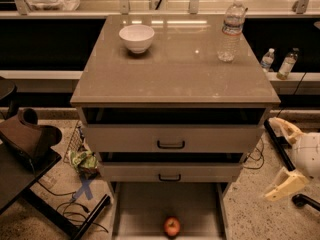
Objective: Pick apple from bottom drawer and place on counter
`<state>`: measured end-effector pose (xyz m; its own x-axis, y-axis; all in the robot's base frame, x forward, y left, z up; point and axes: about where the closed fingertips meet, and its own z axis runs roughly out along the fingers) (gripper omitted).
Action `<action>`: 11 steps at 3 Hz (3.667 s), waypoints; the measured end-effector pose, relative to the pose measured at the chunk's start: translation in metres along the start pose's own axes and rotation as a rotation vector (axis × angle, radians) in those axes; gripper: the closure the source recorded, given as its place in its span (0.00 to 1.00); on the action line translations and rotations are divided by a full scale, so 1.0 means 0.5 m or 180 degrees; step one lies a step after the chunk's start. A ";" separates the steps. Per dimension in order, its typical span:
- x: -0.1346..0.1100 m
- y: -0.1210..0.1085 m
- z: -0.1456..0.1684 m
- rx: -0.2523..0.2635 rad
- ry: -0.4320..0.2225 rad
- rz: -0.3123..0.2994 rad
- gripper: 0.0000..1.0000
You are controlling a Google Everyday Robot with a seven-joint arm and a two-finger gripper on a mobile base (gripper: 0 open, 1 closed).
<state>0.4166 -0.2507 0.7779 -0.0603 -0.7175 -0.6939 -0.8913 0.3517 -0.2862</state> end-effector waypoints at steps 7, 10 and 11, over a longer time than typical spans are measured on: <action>0.329 0.338 0.617 -0.0789 -0.0953 0.0231 0.00; 0.472 0.353 0.934 -0.0878 -0.1055 0.0068 0.00; 0.520 0.371 0.989 -0.0948 -0.0892 0.0001 0.00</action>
Offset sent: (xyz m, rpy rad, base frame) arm -0.0231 0.0733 -0.2423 0.1725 -0.0235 0.1349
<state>0.4582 -0.0745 0.2177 0.0274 -0.5114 -0.8589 -0.9850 0.1328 -0.1105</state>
